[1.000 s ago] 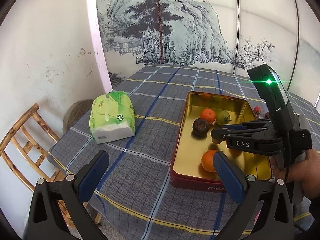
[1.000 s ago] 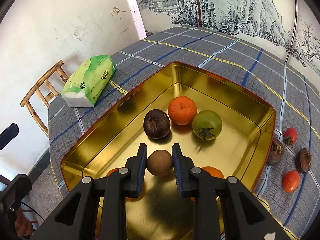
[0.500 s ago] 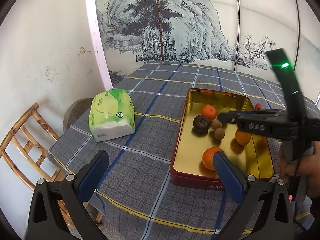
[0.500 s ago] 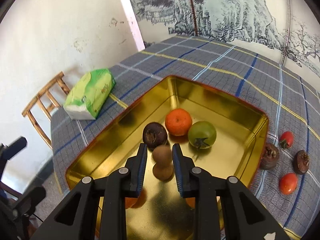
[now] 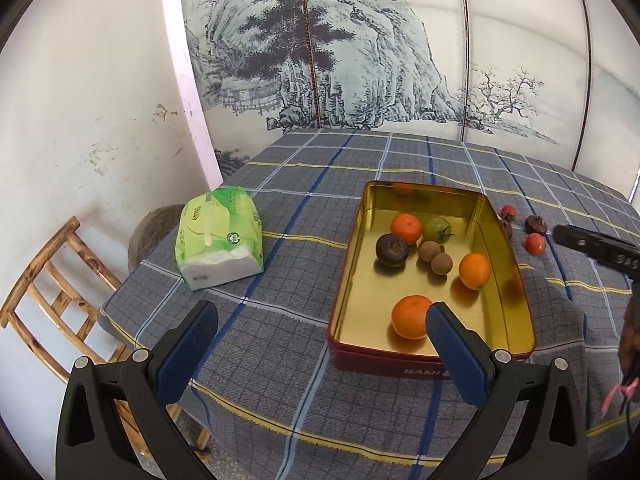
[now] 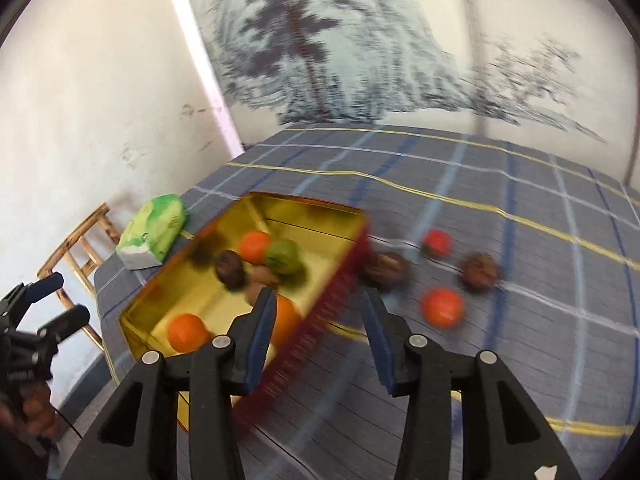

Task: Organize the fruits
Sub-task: 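Move both tools back toward the remaining fruits on the cloth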

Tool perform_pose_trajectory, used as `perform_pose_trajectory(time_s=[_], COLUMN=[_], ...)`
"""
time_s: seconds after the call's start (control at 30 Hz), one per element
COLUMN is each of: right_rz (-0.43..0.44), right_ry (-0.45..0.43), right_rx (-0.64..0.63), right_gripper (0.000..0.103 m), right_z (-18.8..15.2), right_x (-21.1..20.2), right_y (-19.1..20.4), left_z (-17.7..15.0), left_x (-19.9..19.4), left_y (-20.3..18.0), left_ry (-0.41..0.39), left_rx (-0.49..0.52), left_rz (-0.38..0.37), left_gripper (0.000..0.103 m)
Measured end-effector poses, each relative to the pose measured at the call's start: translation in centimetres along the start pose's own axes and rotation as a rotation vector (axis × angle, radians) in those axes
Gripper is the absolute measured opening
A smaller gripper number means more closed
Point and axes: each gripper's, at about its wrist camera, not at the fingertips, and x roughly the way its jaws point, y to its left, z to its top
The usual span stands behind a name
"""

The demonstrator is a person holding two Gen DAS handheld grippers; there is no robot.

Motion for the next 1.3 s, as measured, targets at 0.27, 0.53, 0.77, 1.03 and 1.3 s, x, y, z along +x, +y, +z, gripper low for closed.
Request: perform_pose_trajectory(time_s=[0.27,0.53,0.77,1.03,1.3], right_rz=[-0.145,-0.462,-0.574,-0.605,-0.61], right_ry=[-0.046,0.045,0.128,0.165,0.164], right_rx=[0.036,0.036,0.179,0.26,0.264], right_gripper=[0.055,0.068,0.073,0.102,0.102], right_z=[-0.8,-3.9,-6.4,-6.5,-6.7], right_x=[-3.9,-5.3,-5.9,-5.4,-5.5], right_y=[-5.0,-13.0,-20.1,-22.3,-22.1], left_z=[0.2,0.7,1.1,1.8,4.6], left_x=[-1.1,-1.5,-1.8,-1.4,-0.2], left_y=[-2.1,-4.2,-6.9,-10.8,-15.2], left_ry=[-0.011,-0.008,-0.017,0.011,0.064], left_rx=[0.061,0.103,0.176,0.284,0.419], left_rz=[-0.002,-0.011,-0.012,-0.153,-0.353], left_gripper=[0.103,0.103,0.103,0.103,0.103])
